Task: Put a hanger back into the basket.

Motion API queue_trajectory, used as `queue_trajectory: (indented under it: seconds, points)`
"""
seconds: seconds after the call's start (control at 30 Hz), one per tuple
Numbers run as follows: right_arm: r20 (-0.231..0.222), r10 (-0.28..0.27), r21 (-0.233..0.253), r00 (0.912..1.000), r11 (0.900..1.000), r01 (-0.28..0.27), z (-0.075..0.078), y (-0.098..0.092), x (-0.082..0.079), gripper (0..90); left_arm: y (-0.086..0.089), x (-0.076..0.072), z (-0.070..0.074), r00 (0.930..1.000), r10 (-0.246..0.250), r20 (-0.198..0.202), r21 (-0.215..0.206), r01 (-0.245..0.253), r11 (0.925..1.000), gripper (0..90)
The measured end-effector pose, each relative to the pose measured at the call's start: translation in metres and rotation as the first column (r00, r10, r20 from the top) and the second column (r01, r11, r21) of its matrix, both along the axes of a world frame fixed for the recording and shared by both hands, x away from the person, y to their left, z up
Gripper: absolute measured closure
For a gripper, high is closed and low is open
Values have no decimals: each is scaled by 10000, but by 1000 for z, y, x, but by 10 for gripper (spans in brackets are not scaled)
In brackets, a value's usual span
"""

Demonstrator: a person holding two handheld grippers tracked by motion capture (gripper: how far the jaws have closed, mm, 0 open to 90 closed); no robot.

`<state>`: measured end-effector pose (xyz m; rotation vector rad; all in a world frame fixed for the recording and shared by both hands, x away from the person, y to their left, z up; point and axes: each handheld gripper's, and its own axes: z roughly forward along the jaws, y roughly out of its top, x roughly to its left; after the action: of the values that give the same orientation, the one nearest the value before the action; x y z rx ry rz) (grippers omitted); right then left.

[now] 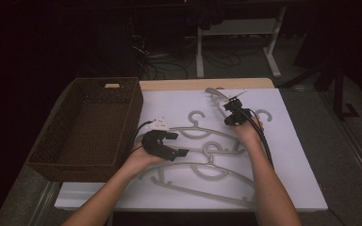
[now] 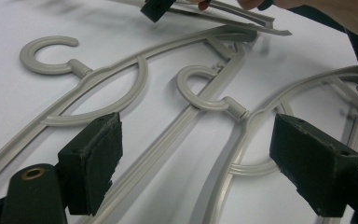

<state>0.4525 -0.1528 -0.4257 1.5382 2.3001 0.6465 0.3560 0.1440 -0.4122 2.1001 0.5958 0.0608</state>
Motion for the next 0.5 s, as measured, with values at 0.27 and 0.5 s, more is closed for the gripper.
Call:
queue_trajectory:
  seconds: [0.27, 0.5]
  points:
    - [179, 475, 125, 9987, 9988, -477, 18, 5, -12, 803, 1, 1, 1, 10000, 91, 31, -71, -91, 9999, 175]
    - [728, 1444, 46, 9868, 9894, -1452, 31, 14, -25, 803, 4, 2, 3, 9998, 185, 56, -213, -184, 9996, 175]
